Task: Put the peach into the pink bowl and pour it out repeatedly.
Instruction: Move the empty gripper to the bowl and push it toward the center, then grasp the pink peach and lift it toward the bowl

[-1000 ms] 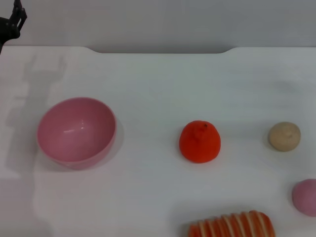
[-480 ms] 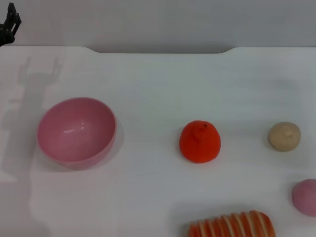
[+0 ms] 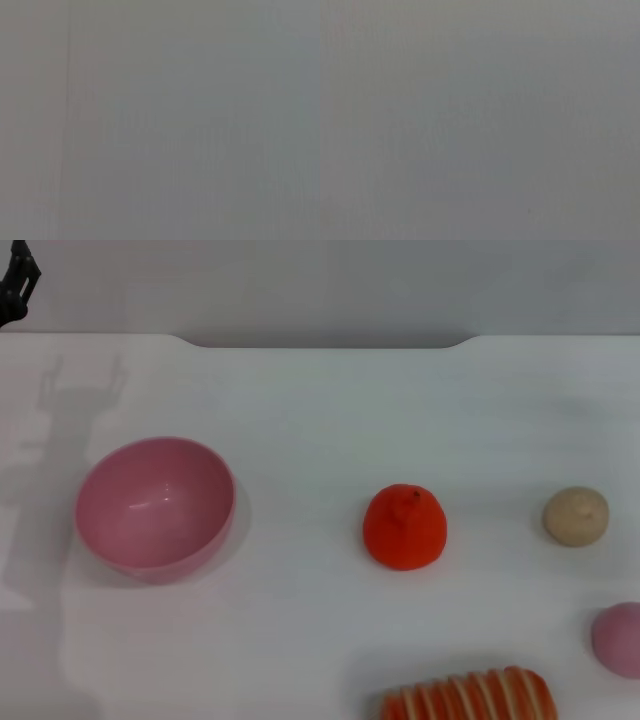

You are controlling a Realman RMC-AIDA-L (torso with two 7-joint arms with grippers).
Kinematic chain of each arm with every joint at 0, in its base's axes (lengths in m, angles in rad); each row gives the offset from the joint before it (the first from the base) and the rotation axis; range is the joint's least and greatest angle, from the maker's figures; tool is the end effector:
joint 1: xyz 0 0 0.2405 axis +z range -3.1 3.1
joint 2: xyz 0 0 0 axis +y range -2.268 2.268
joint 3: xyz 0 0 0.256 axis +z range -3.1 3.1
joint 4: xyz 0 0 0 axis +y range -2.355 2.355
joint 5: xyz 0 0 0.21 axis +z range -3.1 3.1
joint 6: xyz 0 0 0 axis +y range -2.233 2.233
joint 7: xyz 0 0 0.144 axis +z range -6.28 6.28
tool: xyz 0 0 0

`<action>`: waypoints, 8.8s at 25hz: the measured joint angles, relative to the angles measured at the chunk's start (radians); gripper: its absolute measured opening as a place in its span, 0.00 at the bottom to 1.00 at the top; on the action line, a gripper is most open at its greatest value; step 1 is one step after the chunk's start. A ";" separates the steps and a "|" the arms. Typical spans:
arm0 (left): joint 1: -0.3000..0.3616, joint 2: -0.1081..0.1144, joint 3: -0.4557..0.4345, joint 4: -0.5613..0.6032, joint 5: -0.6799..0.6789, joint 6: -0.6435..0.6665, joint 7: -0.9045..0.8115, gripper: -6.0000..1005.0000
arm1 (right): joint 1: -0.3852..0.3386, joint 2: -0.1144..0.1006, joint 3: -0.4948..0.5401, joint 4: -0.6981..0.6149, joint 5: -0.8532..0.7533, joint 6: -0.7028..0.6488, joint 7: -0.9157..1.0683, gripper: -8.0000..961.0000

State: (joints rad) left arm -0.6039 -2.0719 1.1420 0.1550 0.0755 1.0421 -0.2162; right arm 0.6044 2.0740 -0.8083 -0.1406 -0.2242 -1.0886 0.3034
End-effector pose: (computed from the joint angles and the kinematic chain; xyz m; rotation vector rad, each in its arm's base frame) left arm -0.3085 0.4011 0.0457 -1.4115 -0.5146 -0.7341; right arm 0.3281 0.3927 0.0733 -1.1991 0.6078 0.8271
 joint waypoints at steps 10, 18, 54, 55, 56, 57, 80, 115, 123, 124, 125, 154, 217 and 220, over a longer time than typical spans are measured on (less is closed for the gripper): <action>-0.011 0.010 0.099 0.051 0.010 -0.032 -0.107 0.81 | -0.005 0.000 0.002 -0.011 0.000 -0.002 0.000 0.68; 0.021 0.069 0.200 0.201 0.171 -0.055 -0.444 0.81 | -0.010 -0.002 0.011 -0.011 0.002 -0.002 0.001 0.68; -0.085 0.255 -0.125 0.881 2.119 0.386 -2.150 0.81 | -0.010 -0.003 0.012 -0.004 0.001 0.032 0.029 0.68; -0.095 0.249 -0.125 0.884 2.155 0.400 -2.167 0.81 | -0.010 -0.003 0.012 -0.003 0.001 0.034 0.028 0.68; -0.107 0.241 -0.125 0.885 2.204 0.416 -2.184 0.81 | -0.010 -0.003 0.012 -0.003 0.001 0.036 0.028 0.68; -0.115 0.235 -0.125 0.886 2.237 0.426 -2.194 0.81 | -0.010 -0.004 0.012 -0.003 0.001 0.038 0.027 0.68; -0.080 0.134 -0.111 0.871 2.530 0.402 -2.226 0.81 | 0.013 -0.005 0.003 -0.010 -0.002 0.046 0.031 0.68; -0.029 0.081 -0.079 0.831 2.626 0.239 -2.238 0.39 | 0.020 -0.003 0.003 -0.007 -0.002 0.045 0.033 0.68; -0.027 0.082 -0.051 0.836 2.634 0.225 -2.222 0.21 | 0.008 -0.006 -0.028 -0.065 -0.058 0.046 0.198 0.68; -0.026 0.081 -0.050 0.840 2.635 0.223 -2.218 0.18 | -0.008 -0.007 -0.043 -0.099 -0.095 0.046 0.276 0.68; -0.026 0.079 -0.050 0.846 2.635 0.222 -2.214 0.15 | -0.027 -0.010 -0.060 -0.148 -0.148 0.045 0.372 0.68; -0.172 0.044 -0.130 0.900 2.624 0.237 -2.206 0.05 | 0.158 -0.098 -0.158 -1.071 -2.142 -0.776 2.117 0.68; -0.169 0.015 -0.079 0.860 2.319 0.168 -2.211 0.05 | 0.054 -0.043 -0.225 -0.898 -2.591 -0.701 1.920 0.57; -0.167 0.015 -0.079 0.860 2.319 0.170 -2.203 0.05 | 0.054 -0.039 -0.243 -0.896 -2.594 -0.696 1.918 0.55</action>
State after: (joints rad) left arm -0.7710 -2.0569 1.0630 1.0151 2.3945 1.2119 -2.4194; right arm 0.6580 2.0347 -1.0517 -1.0368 -2.8181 -1.7849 2.2218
